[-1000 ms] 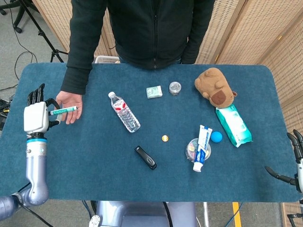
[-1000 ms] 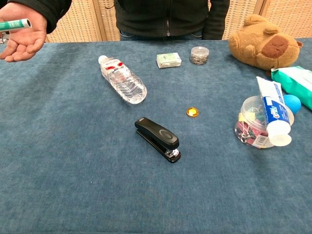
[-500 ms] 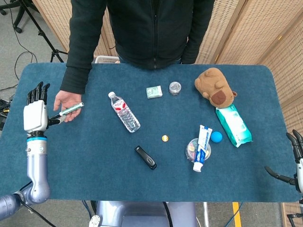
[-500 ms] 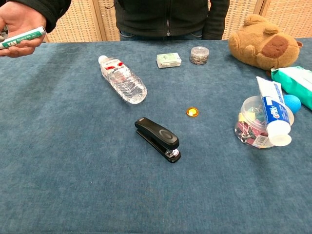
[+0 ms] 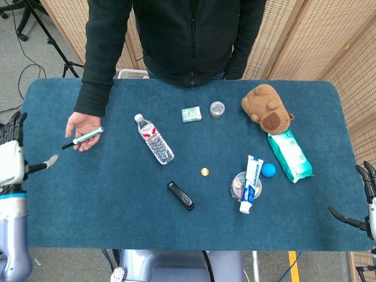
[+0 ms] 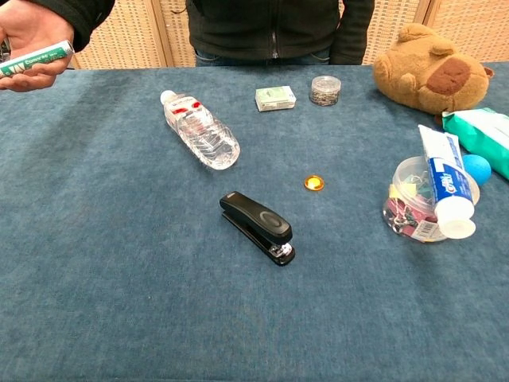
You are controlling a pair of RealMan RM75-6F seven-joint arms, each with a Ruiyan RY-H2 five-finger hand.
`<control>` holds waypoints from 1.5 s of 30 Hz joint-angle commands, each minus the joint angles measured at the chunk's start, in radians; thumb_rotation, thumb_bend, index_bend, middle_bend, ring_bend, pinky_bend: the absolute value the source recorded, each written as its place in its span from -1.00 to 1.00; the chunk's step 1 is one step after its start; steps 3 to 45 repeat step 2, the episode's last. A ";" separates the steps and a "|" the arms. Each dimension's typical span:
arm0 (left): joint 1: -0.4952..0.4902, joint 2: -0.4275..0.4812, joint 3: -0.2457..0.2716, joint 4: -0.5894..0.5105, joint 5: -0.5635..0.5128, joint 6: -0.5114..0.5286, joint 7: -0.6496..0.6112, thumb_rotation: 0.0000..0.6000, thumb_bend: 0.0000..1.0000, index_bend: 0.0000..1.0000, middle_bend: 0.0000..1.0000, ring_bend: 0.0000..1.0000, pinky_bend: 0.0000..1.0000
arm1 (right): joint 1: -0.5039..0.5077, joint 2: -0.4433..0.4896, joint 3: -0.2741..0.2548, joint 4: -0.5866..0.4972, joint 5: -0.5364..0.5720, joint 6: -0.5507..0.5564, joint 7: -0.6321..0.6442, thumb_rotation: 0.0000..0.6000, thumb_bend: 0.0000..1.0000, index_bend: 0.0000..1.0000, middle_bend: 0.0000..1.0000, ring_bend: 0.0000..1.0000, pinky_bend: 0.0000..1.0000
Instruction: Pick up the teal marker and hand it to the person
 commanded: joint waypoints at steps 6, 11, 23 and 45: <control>0.103 0.038 0.096 0.058 0.074 0.027 -0.127 1.00 -0.99 -1.00 -1.00 -1.00 -1.00 | -0.001 0.000 0.000 0.001 0.000 0.001 0.000 1.00 -1.00 -0.93 -1.00 -1.00 -1.00; 0.103 0.038 0.096 0.058 0.074 0.027 -0.127 1.00 -0.99 -1.00 -1.00 -1.00 -1.00 | -0.001 0.000 0.000 0.001 0.000 0.001 0.000 1.00 -1.00 -0.93 -1.00 -1.00 -1.00; 0.103 0.038 0.096 0.058 0.074 0.027 -0.127 1.00 -0.99 -1.00 -1.00 -1.00 -1.00 | -0.001 0.000 0.000 0.001 0.000 0.001 0.000 1.00 -1.00 -0.93 -1.00 -1.00 -1.00; 0.103 0.038 0.096 0.058 0.074 0.027 -0.127 1.00 -0.99 -1.00 -1.00 -1.00 -1.00 | -0.001 0.000 0.000 0.001 0.000 0.001 0.000 1.00 -1.00 -0.93 -1.00 -1.00 -1.00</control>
